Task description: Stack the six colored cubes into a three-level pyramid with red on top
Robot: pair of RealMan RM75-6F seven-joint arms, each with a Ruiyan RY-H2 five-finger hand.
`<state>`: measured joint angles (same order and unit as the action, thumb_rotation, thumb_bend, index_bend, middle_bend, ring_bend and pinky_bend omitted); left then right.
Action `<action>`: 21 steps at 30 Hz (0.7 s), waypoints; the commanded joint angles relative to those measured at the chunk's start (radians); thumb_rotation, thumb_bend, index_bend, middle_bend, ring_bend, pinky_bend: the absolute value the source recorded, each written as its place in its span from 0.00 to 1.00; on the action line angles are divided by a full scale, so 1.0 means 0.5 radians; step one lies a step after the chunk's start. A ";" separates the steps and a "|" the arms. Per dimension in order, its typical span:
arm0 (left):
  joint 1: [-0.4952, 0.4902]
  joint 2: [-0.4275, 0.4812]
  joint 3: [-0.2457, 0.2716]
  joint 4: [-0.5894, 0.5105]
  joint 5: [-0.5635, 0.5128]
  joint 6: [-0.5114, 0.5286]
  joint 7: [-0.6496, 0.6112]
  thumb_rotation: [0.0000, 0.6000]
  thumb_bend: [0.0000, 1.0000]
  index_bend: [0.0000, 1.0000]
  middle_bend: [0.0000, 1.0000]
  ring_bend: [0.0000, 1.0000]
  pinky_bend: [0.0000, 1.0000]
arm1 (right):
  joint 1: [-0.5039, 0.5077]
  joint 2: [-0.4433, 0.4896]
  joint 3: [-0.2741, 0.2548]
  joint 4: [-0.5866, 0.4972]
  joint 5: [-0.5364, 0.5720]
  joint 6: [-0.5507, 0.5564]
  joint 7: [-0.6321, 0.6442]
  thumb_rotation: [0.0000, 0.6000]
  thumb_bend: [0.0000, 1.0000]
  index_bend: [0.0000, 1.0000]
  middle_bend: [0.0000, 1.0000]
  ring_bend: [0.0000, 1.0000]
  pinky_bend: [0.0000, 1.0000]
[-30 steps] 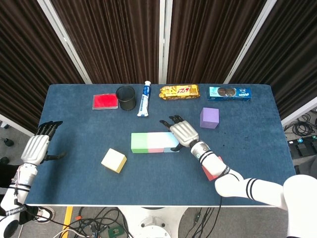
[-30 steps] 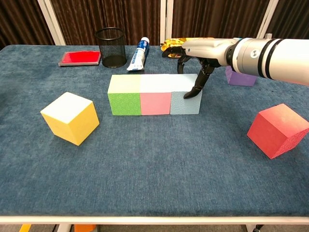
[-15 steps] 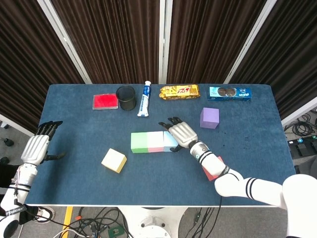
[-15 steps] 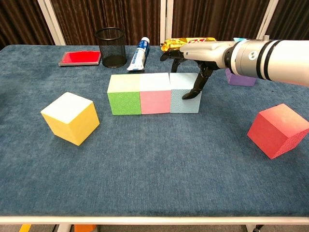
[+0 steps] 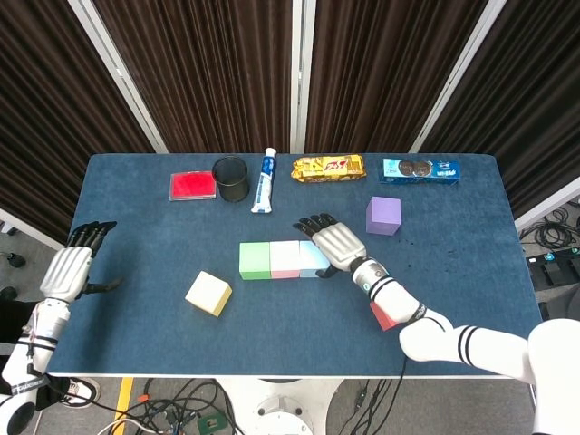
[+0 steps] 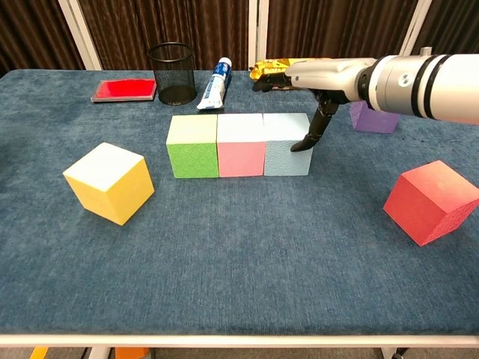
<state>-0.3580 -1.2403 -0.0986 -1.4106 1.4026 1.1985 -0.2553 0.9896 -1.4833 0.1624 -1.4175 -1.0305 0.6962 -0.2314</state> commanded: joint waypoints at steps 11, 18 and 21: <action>0.002 0.013 -0.001 -0.035 0.006 0.015 0.022 1.00 0.18 0.08 0.08 0.00 0.05 | -0.139 0.206 0.093 -0.092 -0.013 0.205 0.146 1.00 0.08 0.00 0.02 0.00 0.00; -0.007 0.011 0.003 -0.056 0.021 0.016 0.054 1.00 0.18 0.08 0.08 0.00 0.05 | -0.174 0.217 0.041 -0.033 -0.005 0.168 0.139 1.00 0.08 0.00 0.03 0.00 0.00; -0.006 0.014 0.002 -0.063 0.016 0.016 0.062 1.00 0.18 0.08 0.08 0.00 0.05 | -0.169 0.166 0.024 0.017 0.001 0.141 0.130 1.00 0.08 0.00 0.02 0.00 0.00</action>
<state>-0.3611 -1.2335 -0.0976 -1.4415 1.4108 1.2064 -0.2247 0.9038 -1.3896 0.1797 -1.4197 -1.0318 0.7738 -0.1626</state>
